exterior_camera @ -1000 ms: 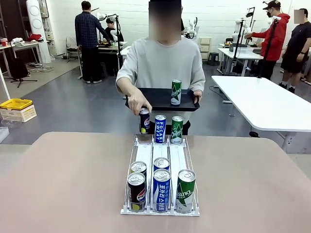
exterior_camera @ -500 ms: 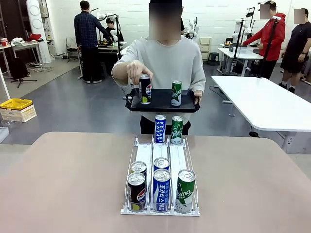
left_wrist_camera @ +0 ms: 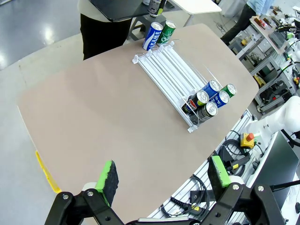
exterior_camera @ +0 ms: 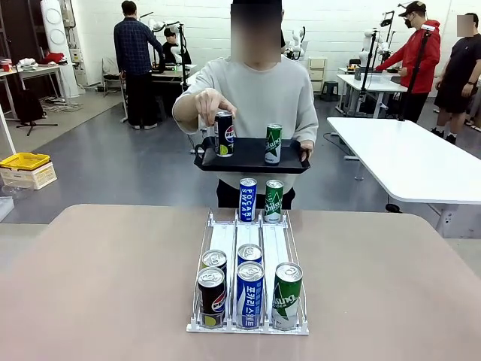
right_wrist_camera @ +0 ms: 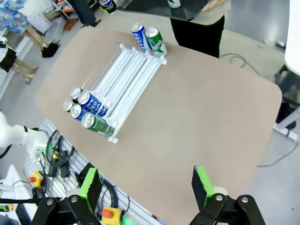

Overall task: Retrieve and hand over the desired beverage to the person.
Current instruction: Pick up another can of the same type that the person held from the Automatic Can Dispenser.

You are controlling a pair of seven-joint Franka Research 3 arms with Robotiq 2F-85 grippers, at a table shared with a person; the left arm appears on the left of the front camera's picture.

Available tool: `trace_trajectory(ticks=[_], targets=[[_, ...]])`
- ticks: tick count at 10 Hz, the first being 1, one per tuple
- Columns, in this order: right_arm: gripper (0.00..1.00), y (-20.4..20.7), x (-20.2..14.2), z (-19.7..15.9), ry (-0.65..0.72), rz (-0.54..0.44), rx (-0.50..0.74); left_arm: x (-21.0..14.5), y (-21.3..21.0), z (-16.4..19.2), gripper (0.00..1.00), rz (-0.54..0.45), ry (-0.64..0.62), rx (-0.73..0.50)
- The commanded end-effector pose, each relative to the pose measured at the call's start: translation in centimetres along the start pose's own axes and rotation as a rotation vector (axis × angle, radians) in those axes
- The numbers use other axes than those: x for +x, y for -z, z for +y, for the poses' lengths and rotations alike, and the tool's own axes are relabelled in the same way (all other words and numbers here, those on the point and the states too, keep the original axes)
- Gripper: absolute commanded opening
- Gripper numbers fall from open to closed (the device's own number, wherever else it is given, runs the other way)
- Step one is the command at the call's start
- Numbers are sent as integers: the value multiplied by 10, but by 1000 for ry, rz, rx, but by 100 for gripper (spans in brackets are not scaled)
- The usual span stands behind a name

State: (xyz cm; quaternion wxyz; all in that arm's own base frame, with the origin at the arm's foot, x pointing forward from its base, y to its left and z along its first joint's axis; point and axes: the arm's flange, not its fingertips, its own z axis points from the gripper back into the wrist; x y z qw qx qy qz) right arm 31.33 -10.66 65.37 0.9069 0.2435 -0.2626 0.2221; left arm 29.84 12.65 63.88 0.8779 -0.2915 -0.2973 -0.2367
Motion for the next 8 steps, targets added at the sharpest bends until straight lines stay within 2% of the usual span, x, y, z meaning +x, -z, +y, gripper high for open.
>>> trace_trajectory(ticks=[1, 8], targets=[[100, 1, 1, 0, -6, -10, 8, -2, -1, 1, 100, -13, 21, -15], [100, 1, 1, 0, -6, -10, 8, -2, -1, 1, 100, -13, 21, -15]])
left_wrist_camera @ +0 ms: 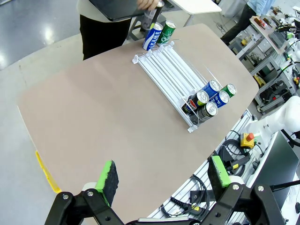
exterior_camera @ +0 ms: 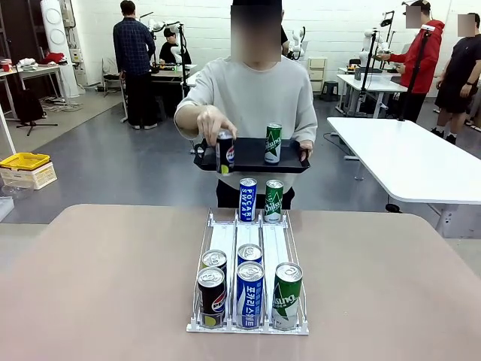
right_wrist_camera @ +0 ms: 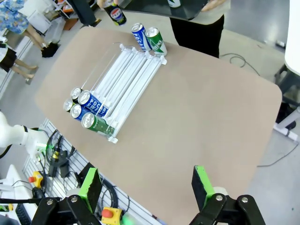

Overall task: Retrieve and hand over the desired beverage to the person.
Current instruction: Pick up another can of the same type that the person held from the Automatic Can Dispenser.

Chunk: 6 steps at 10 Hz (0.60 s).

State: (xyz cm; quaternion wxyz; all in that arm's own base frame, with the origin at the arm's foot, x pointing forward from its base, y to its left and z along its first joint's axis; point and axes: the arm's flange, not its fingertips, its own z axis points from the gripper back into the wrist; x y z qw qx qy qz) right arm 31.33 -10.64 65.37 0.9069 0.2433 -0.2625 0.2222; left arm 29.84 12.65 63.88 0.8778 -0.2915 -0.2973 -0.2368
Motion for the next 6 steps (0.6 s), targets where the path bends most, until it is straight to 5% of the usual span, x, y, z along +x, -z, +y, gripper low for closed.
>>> trace_trajectory(ticks=[1, 6], targets=[[100, 1, 1, 0, -6, -10, 9, -2, -1, 1, 100, -13, 21, -15], [100, 1, 1, 0, -6, -10, 9, -2, -1, 1, 100, -13, 21, -15]])
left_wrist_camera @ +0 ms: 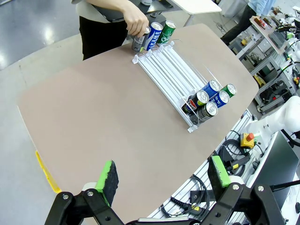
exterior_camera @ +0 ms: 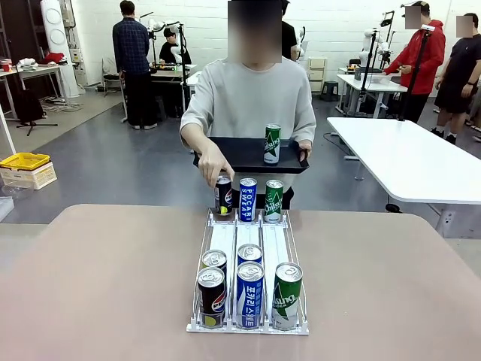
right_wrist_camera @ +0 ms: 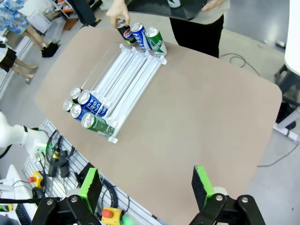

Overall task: Retrieve and hand over the desired beverage to the person.
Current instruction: Pick up another can of the same type that the person held from the Automatic Can Dispenser.

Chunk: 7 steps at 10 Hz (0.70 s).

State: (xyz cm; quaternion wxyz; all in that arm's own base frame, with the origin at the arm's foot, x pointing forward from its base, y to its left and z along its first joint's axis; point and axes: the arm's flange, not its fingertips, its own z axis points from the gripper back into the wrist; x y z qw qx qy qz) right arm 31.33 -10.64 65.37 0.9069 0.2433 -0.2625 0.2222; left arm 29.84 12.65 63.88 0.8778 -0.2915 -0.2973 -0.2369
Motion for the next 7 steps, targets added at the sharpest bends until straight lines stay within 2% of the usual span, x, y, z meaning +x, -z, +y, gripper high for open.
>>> trace_trajectory(ticks=[1, 7], targets=[[100, 1, 1, 0, -6, -10, 9, -2, -1, 1, 100, -13, 21, -15], [100, 1, 1, 0, -6, -10, 9, -2, -1, 1, 100, -13, 21, -15]])
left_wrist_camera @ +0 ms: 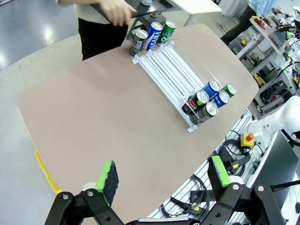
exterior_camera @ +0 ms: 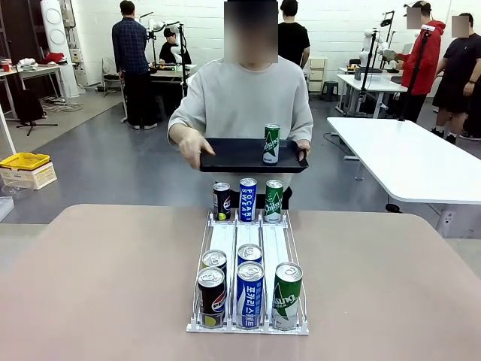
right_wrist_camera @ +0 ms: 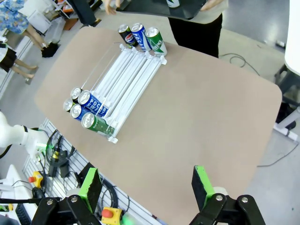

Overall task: Retrieve and hand over the desired beverage to the person.
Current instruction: Pick up another can of the same type that the person held from the Automatic Can Dispenser.

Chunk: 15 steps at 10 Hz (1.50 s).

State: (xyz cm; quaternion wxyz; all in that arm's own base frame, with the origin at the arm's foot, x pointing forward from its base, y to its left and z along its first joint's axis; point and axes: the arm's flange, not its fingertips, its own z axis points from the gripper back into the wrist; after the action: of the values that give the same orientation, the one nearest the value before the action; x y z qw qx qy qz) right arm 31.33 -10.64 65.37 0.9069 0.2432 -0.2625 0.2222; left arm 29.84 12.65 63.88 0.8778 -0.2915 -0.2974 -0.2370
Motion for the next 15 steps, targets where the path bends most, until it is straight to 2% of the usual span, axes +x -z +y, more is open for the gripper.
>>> trace_trajectory(ticks=[1, 3, 4, 6, 8, 9, 10, 11, 13, 15], targets=[[100, 1, 1, 0, -6, -10, 9, -2, -1, 1, 100, -13, 20, -15], [100, 1, 1, 0, -6, -10, 9, 7, 11, -15, 100, 46, 26, 23], [100, 1, 1, 0, -6, -10, 9, 21, 31, -39, 100, 134, 65, 46], [100, 1, 1, 0, -6, -10, 9, 53, 98, -90, 100, 367, 105, 114], [100, 1, 1, 0, -6, -10, 9, 76, 185, -126, 100, 563, -60, 245], [100, 1, 1, 0, -6, -10, 9, 80, 225, -144, 100, 533, -199, 353], [100, 1, 1, 0, -6, -10, 9, 75, 260, -162, 100, 453, -305, 480], [100, 1, 1, 0, -6, -10, 9, 70, 288, -178, 100, 397, -392, 528], [100, 1, 1, 0, -6, -10, 9, 60, 327, -195, 100, 362, -440, 601], [100, 1, 1, 0, -6, -10, 9, 50, 336, -201, 100, 423, -435, 614]])
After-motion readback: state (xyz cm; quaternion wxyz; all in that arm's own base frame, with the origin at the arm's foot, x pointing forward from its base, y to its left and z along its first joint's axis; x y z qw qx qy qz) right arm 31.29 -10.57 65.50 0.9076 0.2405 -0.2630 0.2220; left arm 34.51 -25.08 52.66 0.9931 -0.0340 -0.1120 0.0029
